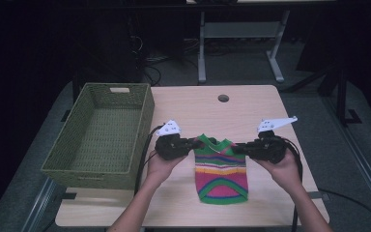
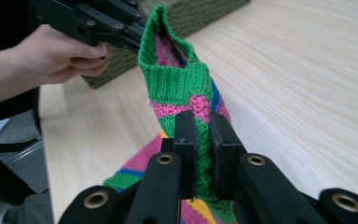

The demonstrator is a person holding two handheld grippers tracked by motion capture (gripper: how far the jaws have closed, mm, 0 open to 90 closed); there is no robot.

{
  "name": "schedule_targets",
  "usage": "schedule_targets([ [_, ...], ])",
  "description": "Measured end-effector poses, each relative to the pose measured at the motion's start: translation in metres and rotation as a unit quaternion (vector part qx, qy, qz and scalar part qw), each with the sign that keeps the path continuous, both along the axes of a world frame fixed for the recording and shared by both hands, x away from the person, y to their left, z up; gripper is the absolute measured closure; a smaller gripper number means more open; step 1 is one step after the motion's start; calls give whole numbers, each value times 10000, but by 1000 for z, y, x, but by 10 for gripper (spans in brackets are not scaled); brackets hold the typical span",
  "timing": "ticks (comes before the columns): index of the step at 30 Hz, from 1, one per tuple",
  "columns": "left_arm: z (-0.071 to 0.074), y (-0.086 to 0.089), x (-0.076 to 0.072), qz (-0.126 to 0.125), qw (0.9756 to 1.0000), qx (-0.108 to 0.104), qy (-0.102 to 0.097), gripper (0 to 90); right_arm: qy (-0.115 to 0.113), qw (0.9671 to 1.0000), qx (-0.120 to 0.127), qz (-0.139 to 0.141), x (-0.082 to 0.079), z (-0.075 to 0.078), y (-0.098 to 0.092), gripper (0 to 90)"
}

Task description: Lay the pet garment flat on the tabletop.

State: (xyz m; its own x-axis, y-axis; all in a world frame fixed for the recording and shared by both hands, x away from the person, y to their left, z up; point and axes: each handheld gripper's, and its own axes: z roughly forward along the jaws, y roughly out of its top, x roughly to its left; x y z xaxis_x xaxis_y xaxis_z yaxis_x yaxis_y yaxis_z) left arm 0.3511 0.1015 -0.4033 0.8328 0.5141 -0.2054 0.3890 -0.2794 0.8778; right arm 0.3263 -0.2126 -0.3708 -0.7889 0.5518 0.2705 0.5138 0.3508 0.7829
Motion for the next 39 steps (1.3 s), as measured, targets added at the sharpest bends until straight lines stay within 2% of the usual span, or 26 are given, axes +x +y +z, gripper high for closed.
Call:
schedule_targets([
  [3,-5,-5,6,106,9998,-14,172,815,84,9999,-27,-91,8,-5,-4,826],
  [5,-7,-11,9,147,9995,78,258,820,154,9997,-53,-155,14,-8,-8,827],
  [9,-6,-21,14,252,9990,333,175,821,325,9990,-172,-240,25,-16,-11,827],
  [10,-6,-21,14,252,9990,333,175,821,360,9989,-164,-251,29,-18,-12,826],
  [13,-8,-28,21,377,9980,490,99,821,390,9985,-171,-342,36,-20,-15,825],
  [15,-11,-30,23,438,9972,587,116,824,392,9982,-261,-382,42,-20,-14,826],
  [19,-12,-29,27,627,9961,616,82,824,402,9979,-224,-451,54,-21,-13,826],
  [23,-14,-27,32,789,9949,613,128,824,532,9977,-162,-384,60,-29,-10,827],
  [30,-15,-30,35,837,9939,708,122,819,413,9973,-153,-585,64,-33,-7,827],
  [32,-15,-31,36,852,9939,687,136,819,335,9975,-134,-607,64,-33,-8,829],
  [34,-16,-32,36,820,9936,771,121,820,351,9976,-136,-582,64,-34,-8,830],
  [36,-17,-33,37,844,9935,752,124,820,291,9972,-222,-649,64,-35,-6,829],
  [38,-18,-35,44,983,9911,888,87,784,123,9962,-241,-824,68,-34,-6,800],
  [39,-19,-37,49,1132,9891,931,110,677,-31,9940,-226,-1067,74,-34,-6,712],
])
